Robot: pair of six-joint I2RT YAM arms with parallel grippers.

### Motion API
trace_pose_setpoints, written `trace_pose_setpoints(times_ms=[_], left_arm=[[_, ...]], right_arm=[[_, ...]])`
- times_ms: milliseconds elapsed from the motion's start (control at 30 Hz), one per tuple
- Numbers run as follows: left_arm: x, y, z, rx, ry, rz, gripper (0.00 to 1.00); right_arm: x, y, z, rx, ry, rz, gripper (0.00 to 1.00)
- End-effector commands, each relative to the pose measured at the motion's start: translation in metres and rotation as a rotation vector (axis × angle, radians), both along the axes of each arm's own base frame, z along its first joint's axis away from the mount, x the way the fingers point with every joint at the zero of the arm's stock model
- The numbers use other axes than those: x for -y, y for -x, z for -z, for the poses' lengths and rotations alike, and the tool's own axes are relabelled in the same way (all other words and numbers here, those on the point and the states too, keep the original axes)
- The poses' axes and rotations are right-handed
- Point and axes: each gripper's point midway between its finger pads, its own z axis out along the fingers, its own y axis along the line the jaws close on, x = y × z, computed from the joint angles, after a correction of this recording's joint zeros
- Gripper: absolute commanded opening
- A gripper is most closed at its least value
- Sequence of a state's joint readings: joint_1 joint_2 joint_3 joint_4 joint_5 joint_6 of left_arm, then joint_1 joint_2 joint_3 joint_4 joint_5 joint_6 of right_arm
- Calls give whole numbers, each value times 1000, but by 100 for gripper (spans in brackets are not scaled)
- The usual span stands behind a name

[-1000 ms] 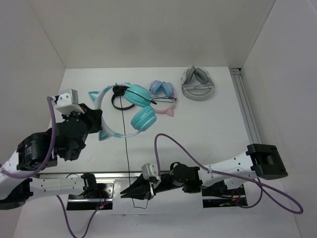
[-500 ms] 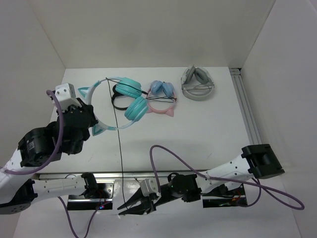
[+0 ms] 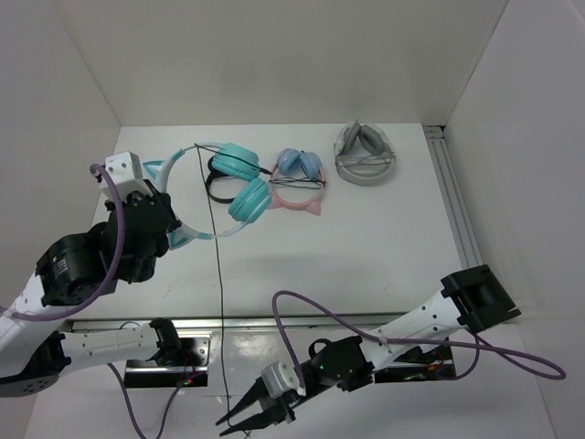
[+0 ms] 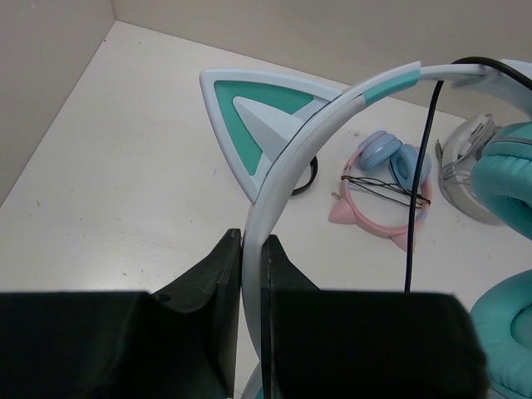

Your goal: Wrap the headphones

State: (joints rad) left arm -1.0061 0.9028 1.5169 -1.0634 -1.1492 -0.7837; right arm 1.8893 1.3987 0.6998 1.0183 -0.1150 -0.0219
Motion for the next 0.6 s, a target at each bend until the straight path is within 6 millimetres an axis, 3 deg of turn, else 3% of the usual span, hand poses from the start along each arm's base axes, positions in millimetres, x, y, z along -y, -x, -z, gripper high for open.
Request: trace_pose_setpoints(times_ms=[0, 67, 167, 200, 367, 400, 433, 467, 567], left_arm=[[-8, -3, -23, 80, 75, -64, 0], [-6, -4, -24, 80, 75, -64, 0], [-7, -4, -23, 77, 76, -66, 0], [-6, -4, -20, 71, 67, -66, 0], [-10, -1, -8, 47, 50, -72, 0], [-14, 0, -6, 44, 43, -86, 0], [-19, 4, 2, 14, 8, -91, 0], [-21, 4, 6, 3, -6, -104, 0], [-28, 6, 20, -30, -59, -127, 0]], right_arm=[[5, 17, -33, 9, -105, -17, 26], [7, 24, -37, 14, -119, -8, 23], [10, 25, -42, 11, -129, 18, 2], [11, 27, -42, 13, -130, 22, 0], [11, 12, -39, 15, -69, 183, 0], [9, 11, -50, 17, -56, 220, 0], [6, 9, -49, 36, -20, 259, 0], [5, 8, -34, 104, 71, 292, 0], [12, -1, -45, 212, 201, 434, 0]])
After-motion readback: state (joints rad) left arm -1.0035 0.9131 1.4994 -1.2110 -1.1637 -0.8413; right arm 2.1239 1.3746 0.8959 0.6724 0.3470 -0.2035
